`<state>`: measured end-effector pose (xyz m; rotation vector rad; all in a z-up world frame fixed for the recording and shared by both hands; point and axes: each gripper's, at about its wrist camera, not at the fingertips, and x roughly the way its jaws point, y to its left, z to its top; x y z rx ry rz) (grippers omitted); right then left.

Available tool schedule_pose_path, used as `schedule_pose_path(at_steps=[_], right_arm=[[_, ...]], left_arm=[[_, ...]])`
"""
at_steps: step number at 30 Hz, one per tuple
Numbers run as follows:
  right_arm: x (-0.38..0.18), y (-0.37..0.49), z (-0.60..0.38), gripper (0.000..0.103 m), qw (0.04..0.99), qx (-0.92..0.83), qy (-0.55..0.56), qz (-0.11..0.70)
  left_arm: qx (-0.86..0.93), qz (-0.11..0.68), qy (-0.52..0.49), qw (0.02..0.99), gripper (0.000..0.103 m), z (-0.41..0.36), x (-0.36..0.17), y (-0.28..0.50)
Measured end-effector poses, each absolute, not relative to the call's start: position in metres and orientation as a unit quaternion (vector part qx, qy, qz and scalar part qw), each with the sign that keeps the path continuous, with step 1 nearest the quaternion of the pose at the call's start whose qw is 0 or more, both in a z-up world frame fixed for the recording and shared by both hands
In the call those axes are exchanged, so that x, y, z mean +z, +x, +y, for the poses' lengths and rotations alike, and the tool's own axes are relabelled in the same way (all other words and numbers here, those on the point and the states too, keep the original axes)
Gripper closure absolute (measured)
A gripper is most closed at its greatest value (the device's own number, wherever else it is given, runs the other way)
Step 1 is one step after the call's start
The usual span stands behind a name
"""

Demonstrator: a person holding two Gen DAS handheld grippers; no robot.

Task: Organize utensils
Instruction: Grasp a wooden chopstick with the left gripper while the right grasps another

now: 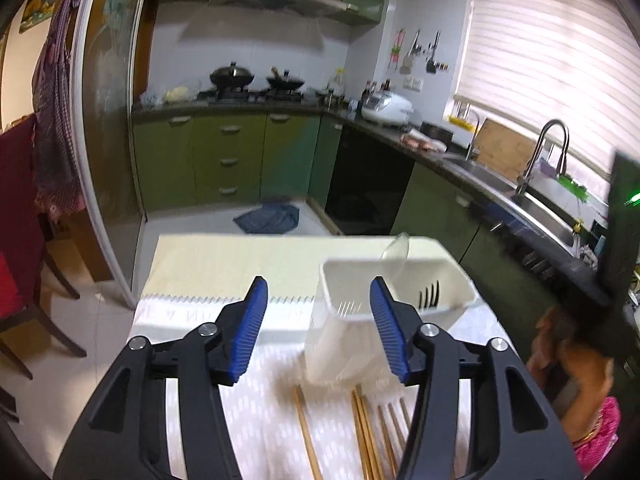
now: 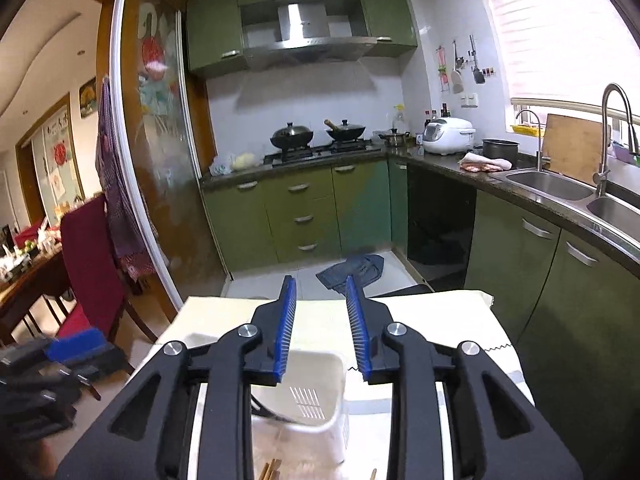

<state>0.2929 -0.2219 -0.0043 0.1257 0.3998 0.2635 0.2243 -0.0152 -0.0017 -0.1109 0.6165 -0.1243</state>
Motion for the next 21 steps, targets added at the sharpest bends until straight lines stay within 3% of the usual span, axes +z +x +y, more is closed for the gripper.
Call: schedule_pose_path(at_steps=[6,9,13,17,21], right_arm=[[-0.001,0.242,-0.253,0.075,0.964,0.135,0.055,0.223],[-0.010,0.222,-0.268,0.061,0.960,0.130,0.049,0.242],[-0.032,0.199,-0.293,0.060,0.953,0.125,0.053,0.271],[-0.061,0.193,-0.299,0.049,0.935,0.125,0.033,0.330],[-0.095,0.204,-0.288,0.049,0.901,0.138,0.004,0.410]], left_arm=[[-0.029,0.371,-0.029,0.928,0.044,-0.014,-0.029,0.211],[-0.021,0.419,-0.027,0.907,0.044,-0.012,-0.052,0.207],[-0.012,0.481,-0.024,0.876,0.044,-0.011,-0.088,0.210],[-0.002,0.531,-0.005,0.847,0.044,-0.023,-0.120,0.222],[0.000,0.571,-0.005,0.821,0.044,-0.034,-0.136,0.236]])
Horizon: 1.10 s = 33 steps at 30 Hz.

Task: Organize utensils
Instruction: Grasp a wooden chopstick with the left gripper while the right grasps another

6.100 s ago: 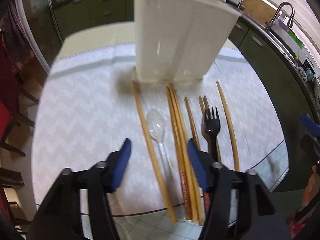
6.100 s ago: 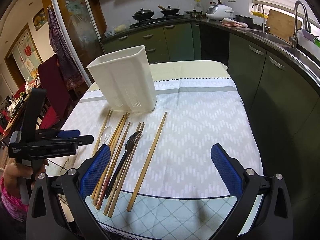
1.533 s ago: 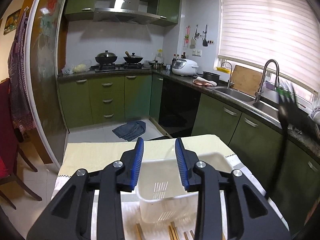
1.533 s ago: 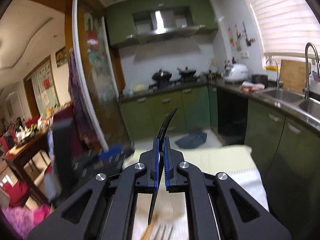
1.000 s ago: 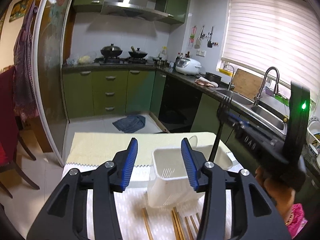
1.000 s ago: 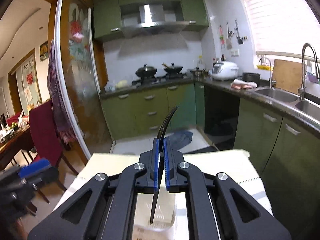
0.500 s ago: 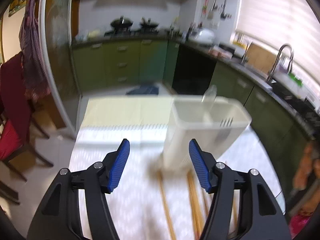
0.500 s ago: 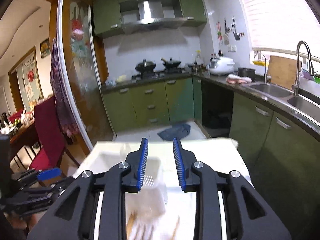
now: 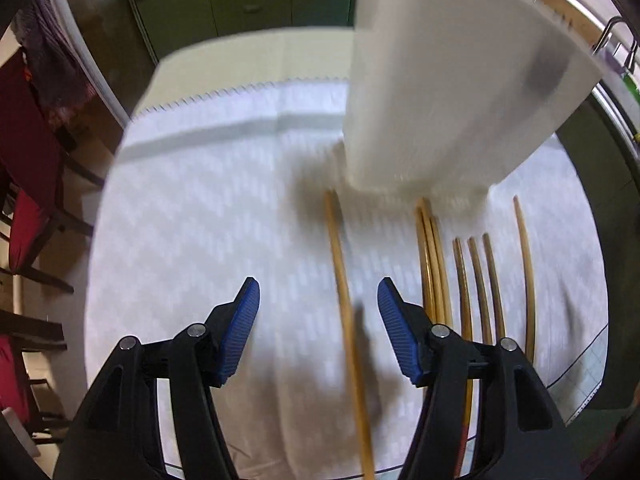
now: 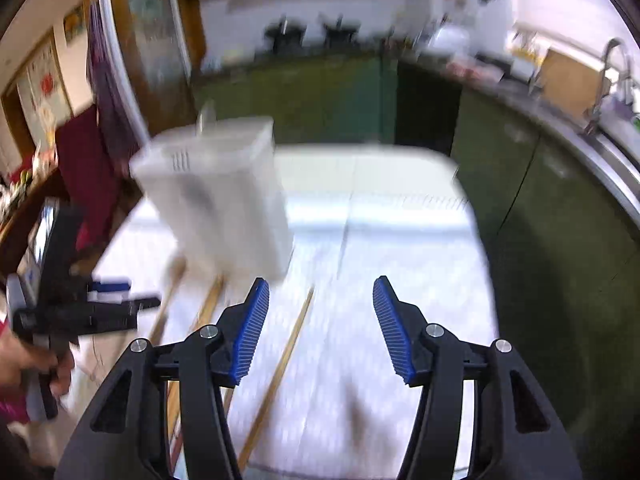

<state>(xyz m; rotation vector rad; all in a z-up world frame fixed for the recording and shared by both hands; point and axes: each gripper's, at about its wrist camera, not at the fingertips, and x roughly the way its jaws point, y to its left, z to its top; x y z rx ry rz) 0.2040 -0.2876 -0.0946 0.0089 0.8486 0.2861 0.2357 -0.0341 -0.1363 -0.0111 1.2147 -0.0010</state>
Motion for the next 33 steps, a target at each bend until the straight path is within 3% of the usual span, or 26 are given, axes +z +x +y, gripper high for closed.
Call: schedule_pose_path(at_steps=[3,7,13,16,17,19,21,24,33], right_arm=[[-0.129,0.215,-0.280,0.049,0.863,0.149,0.004,0.482],[-0.149,0.222,-0.273,0.049,0.842,0.145,-0.002,0.520],[-0.142,0.236,-0.266,0.034,0.836,0.138,-0.001,0.531],[-0.141,0.241,-0.265,0.034,0.830,0.137,-0.001,0.541],[-0.141,0.244,-0.265,0.036,0.828,0.134,-0.001,0.544],[-0.144,0.251,-0.262,0.049,0.825,0.127,-0.006,0.550],[-0.150,0.258,-0.259,0.065,0.815,0.124,-0.006,0.566],[-0.158,0.266,-0.253,0.070,0.804,0.119,-0.014,0.583],[-0.175,0.274,-0.231,0.071,0.778,0.115,-0.028,0.617]], left_arm=[[0.010,0.585,-0.004,0.811,0.045,-0.037,-0.142,0.241],[0.017,0.602,-0.014,0.798,0.052,-0.033,-0.147,0.248],[0.019,0.613,-0.022,0.789,0.058,-0.026,-0.159,0.254],[0.024,0.612,-0.015,0.790,0.072,-0.025,-0.159,0.256],[0.022,0.613,-0.012,0.790,0.083,-0.027,-0.160,0.258],[0.016,0.618,-0.006,0.786,0.094,-0.027,-0.160,0.261],[0.012,0.620,0.000,0.784,0.095,-0.026,-0.161,0.263],[0.010,0.621,0.004,0.784,0.095,-0.026,-0.159,0.260],[0.011,0.624,0.025,0.781,0.095,-0.012,-0.161,0.259]])
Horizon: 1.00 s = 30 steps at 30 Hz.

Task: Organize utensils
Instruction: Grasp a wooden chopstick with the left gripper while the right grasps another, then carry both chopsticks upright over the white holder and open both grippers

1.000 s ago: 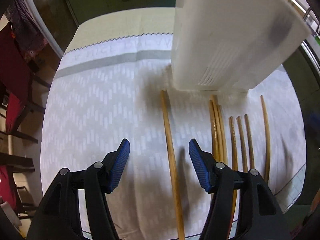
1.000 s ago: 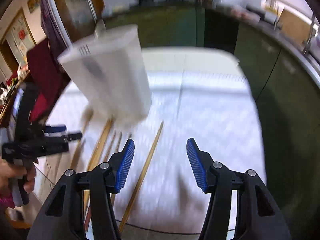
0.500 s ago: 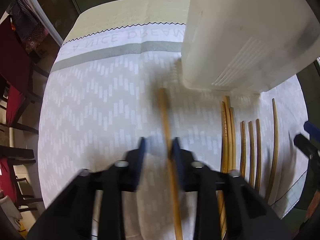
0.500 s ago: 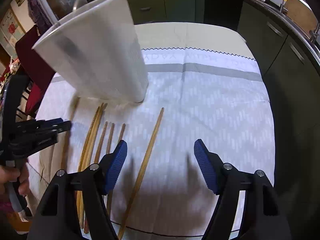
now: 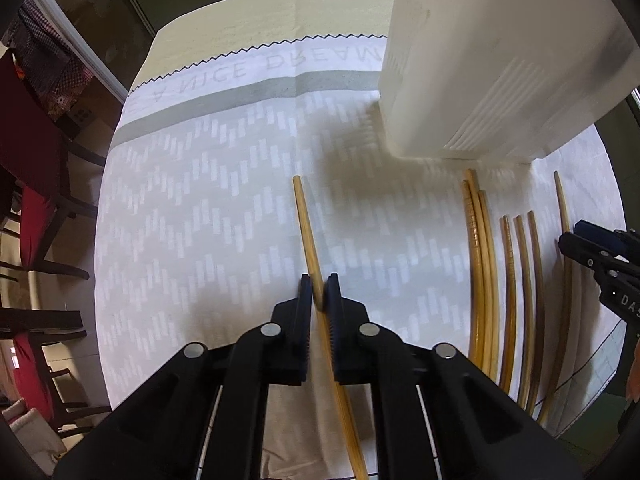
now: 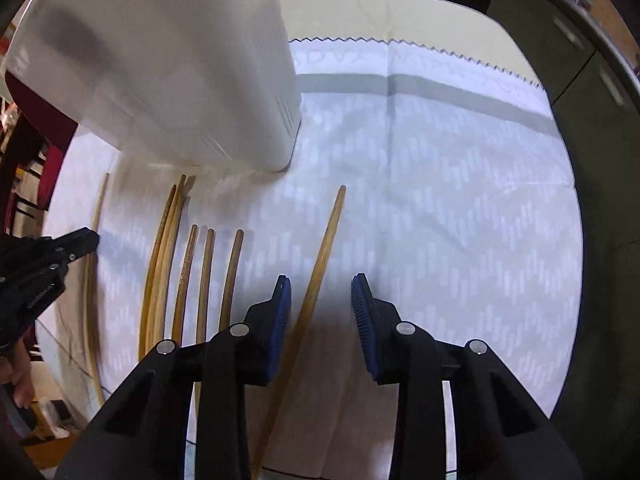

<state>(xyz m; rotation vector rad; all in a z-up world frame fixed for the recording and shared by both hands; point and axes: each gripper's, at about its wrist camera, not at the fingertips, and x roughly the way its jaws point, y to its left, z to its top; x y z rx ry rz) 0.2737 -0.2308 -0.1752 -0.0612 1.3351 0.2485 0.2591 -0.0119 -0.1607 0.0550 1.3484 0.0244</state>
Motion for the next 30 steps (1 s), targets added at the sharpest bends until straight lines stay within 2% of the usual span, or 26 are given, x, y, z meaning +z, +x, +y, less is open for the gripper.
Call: schedule_pose_path(at_steps=[2,6,12,22,30], right_arm=[[-0.175,0.273,-0.223,0.072,0.779,0.103,-0.048,0.617],[-0.173,0.268,-0.209,0.089,0.784,0.099,-0.061,0.609],[-0.175,0.269,-0.203,0.096,0.783,0.098,-0.037,0.613],[-0.140,0.243,-0.229,0.096,0.816,0.121,0.006,0.566],[-0.119,0.218,-0.257,0.096,0.838,0.141,0.037,0.526]], left_arm=[[0.011,0.625,0.032,0.780,0.095,-0.013,-0.161,0.259],[0.012,0.628,0.039,0.777,0.095,-0.015,-0.161,0.260],[0.004,0.630,0.023,0.776,0.095,-0.011,-0.161,0.262],[-0.004,0.611,0.017,0.791,0.097,-0.004,-0.156,0.256],[-0.012,0.583,0.019,0.812,0.097,-0.007,-0.128,0.244]])
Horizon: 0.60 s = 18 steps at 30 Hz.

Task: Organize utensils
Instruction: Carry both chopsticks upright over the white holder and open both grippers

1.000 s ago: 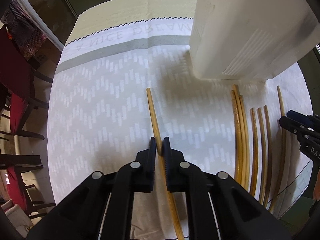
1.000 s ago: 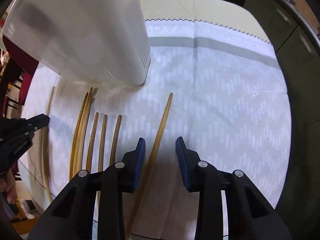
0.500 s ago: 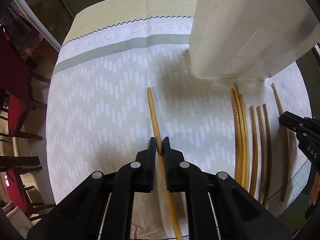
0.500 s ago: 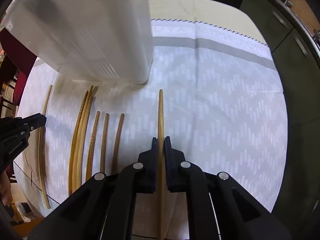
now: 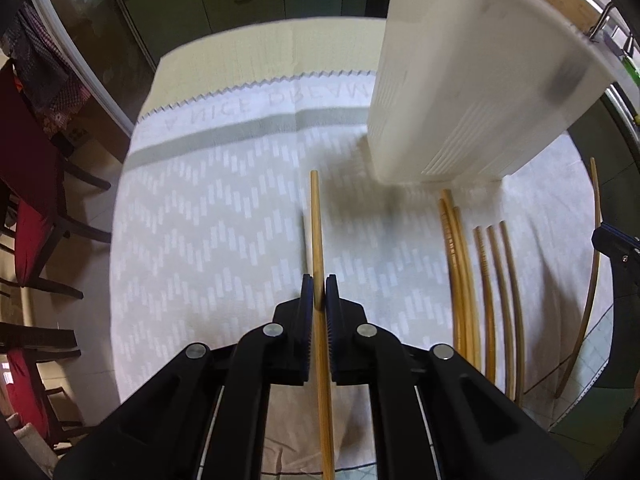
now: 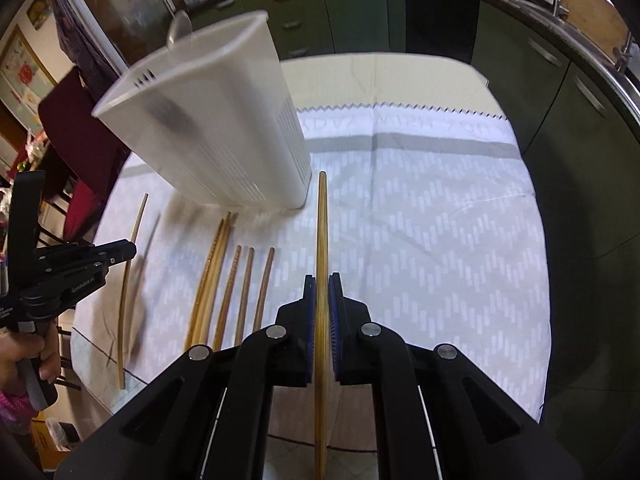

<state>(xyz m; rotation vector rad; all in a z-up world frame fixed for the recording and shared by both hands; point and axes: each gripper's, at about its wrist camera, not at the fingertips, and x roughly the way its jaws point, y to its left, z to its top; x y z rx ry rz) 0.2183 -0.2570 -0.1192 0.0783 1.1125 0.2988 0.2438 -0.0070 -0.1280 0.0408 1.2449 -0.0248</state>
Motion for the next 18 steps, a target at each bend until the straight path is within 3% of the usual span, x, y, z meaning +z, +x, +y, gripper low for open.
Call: schedule_pose_path(at_steps=[18], right_arm=[[-0.059,0.156,-0.291,0.096,0.889,0.161,0.061,0.425]], left_arm=[[-0.043,0.514,0.011,0.857,0.097,-0.001,-0.050,0.198]])
